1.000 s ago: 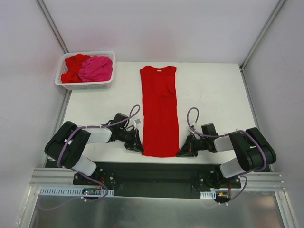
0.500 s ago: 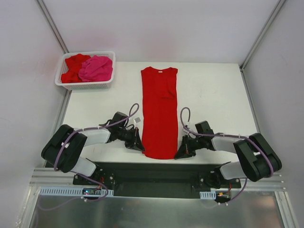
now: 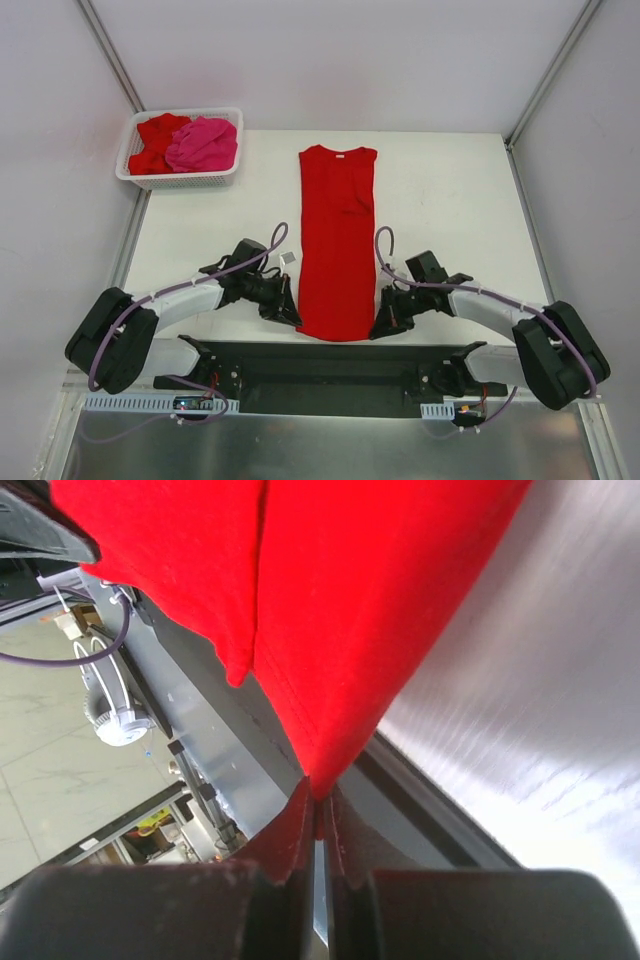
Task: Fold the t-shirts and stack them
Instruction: Grab the bottom of the folded rectangular tshirt with both arms, then fold the folded rectangular tshirt in 1/3 of the way
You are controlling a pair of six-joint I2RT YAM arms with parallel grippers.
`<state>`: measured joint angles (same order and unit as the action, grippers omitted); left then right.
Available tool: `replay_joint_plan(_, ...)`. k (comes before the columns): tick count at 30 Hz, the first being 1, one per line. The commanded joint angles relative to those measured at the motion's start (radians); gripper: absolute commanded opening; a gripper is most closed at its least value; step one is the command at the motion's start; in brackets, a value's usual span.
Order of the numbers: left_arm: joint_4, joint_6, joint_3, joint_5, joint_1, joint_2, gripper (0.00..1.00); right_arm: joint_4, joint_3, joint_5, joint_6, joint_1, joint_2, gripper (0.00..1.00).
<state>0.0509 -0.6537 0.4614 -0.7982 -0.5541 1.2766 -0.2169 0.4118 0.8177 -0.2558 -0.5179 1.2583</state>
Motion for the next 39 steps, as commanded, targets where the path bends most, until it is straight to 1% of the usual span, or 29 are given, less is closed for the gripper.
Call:
replay_joint_plan(1, 0.107, 0.023, 0.017, 0.002, -0.013, -0.042, 0.00, -0.170, 0.050, -0.025, 0.050, -0.008, -0.069, 0.01)
replay_joint_plan(10, 0.225, 0.052, 0.062, -0.015, -0.024, -0.062, 0.00, -0.271, 0.050, -0.029, 0.078, -0.031, -0.111, 0.01)
replay_joint_plan(16, 0.277, 0.062, 0.059, -0.035, -0.030, -0.085, 0.00, -0.285, 0.048, -0.048, 0.063, -0.063, -0.129, 0.01)
replay_joint_plan(24, 0.290, 0.062, 0.068, -0.038, -0.033, -0.077, 0.00, -0.248, 0.070, -0.071, 0.012, -0.119, -0.120, 0.01)
replay_joint_plan(31, 0.288, 0.046, 0.094, -0.052, -0.067, -0.054, 0.00, -0.197, 0.099, -0.081, -0.017, -0.195, -0.065, 0.01)
replay_joint_plan(39, 0.290, 0.029, 0.072, -0.085, -0.113, -0.040, 0.00, -0.220, 0.120, -0.117, -0.033, -0.234, -0.077, 0.01)
